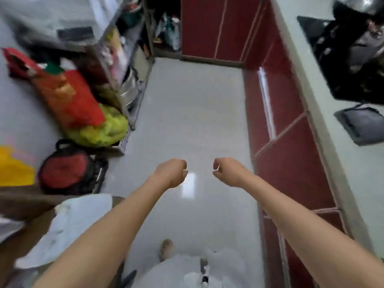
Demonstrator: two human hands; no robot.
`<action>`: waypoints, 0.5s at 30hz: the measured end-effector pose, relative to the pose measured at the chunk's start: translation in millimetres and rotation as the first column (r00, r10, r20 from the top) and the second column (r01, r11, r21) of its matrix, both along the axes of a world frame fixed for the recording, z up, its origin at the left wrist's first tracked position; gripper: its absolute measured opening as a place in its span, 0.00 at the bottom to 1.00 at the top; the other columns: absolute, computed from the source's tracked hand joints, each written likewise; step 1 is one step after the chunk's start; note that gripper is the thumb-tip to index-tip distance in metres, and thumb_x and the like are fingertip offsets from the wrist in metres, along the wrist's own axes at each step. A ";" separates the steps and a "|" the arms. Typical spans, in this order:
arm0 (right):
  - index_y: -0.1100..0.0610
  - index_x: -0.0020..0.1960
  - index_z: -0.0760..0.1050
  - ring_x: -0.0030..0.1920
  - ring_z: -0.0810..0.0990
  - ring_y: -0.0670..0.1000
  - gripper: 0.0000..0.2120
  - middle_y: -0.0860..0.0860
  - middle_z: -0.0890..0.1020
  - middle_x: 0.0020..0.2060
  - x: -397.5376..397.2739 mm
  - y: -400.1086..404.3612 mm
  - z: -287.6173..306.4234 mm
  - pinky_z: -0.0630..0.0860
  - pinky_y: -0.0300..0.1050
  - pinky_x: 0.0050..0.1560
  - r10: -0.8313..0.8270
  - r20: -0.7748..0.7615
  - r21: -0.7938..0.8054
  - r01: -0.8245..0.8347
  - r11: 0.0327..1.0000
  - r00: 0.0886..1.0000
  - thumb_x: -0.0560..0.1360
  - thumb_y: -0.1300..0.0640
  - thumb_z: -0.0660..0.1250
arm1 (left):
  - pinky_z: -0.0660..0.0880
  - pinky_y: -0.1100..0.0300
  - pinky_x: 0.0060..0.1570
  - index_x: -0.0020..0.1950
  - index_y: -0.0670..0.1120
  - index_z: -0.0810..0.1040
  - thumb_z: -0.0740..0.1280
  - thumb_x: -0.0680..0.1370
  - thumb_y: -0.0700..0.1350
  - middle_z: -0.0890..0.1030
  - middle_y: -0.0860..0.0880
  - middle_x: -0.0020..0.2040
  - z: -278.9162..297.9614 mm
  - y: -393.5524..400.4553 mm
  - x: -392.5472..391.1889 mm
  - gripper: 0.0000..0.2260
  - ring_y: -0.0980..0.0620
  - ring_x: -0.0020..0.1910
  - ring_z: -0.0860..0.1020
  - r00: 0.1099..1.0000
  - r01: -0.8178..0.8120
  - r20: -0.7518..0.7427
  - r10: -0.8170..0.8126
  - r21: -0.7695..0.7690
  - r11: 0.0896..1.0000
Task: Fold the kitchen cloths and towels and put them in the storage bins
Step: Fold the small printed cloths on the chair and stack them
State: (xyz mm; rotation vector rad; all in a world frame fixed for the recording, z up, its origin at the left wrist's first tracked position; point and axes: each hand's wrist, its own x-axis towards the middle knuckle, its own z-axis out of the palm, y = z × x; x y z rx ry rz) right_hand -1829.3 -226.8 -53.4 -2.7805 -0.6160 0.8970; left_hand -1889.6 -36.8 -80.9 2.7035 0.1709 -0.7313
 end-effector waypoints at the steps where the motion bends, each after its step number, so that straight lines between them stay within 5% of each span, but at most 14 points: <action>1: 0.54 0.58 0.73 0.55 0.76 0.56 0.11 0.53 0.79 0.55 -5.7 41.6 -4.6 0.73 0.47 0.53 0.078 -0.014 0.008 -0.078 0.997 0.997 0.77 0.53 0.59 | 0.72 0.54 0.54 0.63 0.47 0.73 0.56 0.81 0.49 0.77 0.46 0.60 -2.2 38.7 -23.2 0.14 0.44 0.59 0.75 0.996 -0.090 -0.015 0.090 0.003 0.996; 7: 0.55 0.59 0.73 0.58 0.75 0.56 0.12 0.53 0.78 0.58 -67.4 249.4 -18.8 0.71 0.44 0.53 0.507 -0.051 -0.006 -0.508 0.861 0.860 0.78 0.53 0.59 | 0.70 0.56 0.50 0.59 0.44 0.76 0.57 0.80 0.46 0.78 0.45 0.58 -12.1 195.9 -175.3 0.12 0.45 0.58 0.76 0.803 -0.595 -0.034 0.595 0.015 0.803; 11: 0.57 0.58 0.74 0.56 0.76 0.57 0.12 0.55 0.78 0.57 -113.9 344.4 -40.0 0.72 0.46 0.52 0.734 -0.091 -0.063 -0.739 0.671 0.674 0.77 0.54 0.59 | 0.71 0.52 0.59 0.64 0.44 0.73 0.56 0.81 0.48 0.75 0.43 0.62 -38.0 233.3 -273.4 0.15 0.43 0.61 0.74 0.537 -0.839 -0.154 0.829 0.003 0.544; 15: 0.61 0.58 0.74 0.56 0.76 0.58 0.13 0.58 0.78 0.56 -157.7 423.6 -63.5 0.72 0.46 0.50 0.896 -0.130 -0.105 -0.904 0.414 0.425 0.78 0.57 0.58 | 0.73 0.56 0.54 0.58 0.44 0.73 0.57 0.81 0.50 0.77 0.44 0.60 -63.1 242.6 -352.9 0.13 0.45 0.56 0.75 0.280 -0.958 -0.227 0.933 -0.009 0.286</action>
